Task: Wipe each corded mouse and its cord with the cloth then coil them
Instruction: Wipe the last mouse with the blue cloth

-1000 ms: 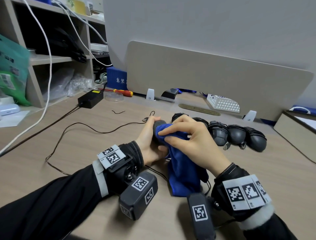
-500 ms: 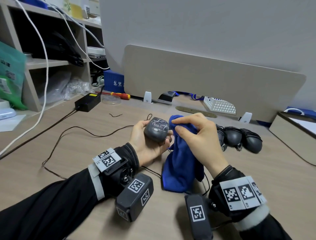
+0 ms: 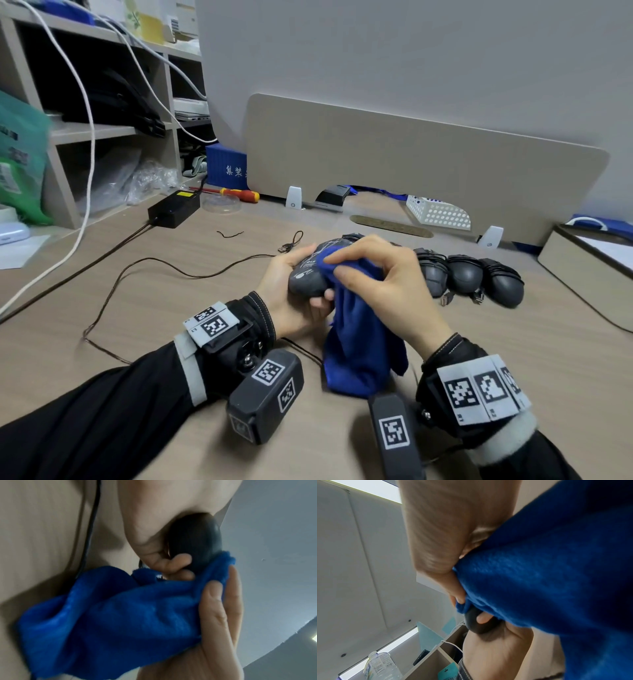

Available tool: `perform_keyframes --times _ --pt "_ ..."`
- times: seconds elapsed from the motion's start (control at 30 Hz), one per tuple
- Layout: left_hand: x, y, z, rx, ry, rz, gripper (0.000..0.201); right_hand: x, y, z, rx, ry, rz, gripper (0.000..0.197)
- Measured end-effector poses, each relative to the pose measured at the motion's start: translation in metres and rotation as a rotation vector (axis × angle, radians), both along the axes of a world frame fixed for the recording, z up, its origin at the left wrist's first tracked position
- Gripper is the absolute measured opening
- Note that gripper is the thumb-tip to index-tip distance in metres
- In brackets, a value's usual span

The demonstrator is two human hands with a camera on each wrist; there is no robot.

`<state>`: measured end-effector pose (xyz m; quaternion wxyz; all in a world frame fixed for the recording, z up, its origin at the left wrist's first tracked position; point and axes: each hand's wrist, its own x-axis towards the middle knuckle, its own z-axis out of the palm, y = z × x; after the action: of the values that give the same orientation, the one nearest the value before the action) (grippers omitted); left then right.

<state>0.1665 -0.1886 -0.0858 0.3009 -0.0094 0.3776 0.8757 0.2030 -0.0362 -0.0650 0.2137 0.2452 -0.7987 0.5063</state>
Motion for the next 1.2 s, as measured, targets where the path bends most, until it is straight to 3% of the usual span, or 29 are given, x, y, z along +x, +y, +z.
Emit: perform_keyframes --times 0.13,0.33,0.5,0.67,0.73,0.83,0.9,1.03,1.2 --pt "0.004 0.006 0.001 0.05 0.038 -0.051 0.034 -0.005 0.009 0.001 -0.084 -0.007 -0.192 0.028" --pt "-0.003 0.003 -0.008 0.037 -0.026 0.015 0.035 0.007 -0.004 0.003 0.125 -0.044 0.132 0.024" --pt "0.001 0.008 -0.003 0.099 0.011 -0.048 0.035 -0.007 0.01 -0.001 -0.042 -0.042 -0.177 0.023" --pt "-0.003 0.006 -0.011 0.003 -0.043 0.103 0.033 0.004 -0.005 0.0 0.145 -0.093 0.123 0.024" --pt "-0.004 0.005 -0.01 0.027 -0.057 0.116 0.033 0.0 -0.004 -0.002 0.082 -0.068 0.074 0.025" --pt "-0.003 0.007 -0.007 0.09 -0.033 0.09 0.037 -0.009 0.008 -0.004 0.0 -0.033 -0.133 0.024" --pt "-0.003 0.009 -0.008 0.084 -0.04 0.111 0.037 -0.008 0.01 -0.004 0.056 -0.022 -0.103 0.021" --pt "-0.004 0.007 -0.012 0.001 -0.076 0.186 0.034 0.002 -0.001 -0.002 0.198 -0.072 0.126 0.016" --pt "-0.007 0.01 -0.012 -0.014 -0.107 0.311 0.03 -0.006 0.006 -0.006 0.224 -0.081 -0.034 0.016"
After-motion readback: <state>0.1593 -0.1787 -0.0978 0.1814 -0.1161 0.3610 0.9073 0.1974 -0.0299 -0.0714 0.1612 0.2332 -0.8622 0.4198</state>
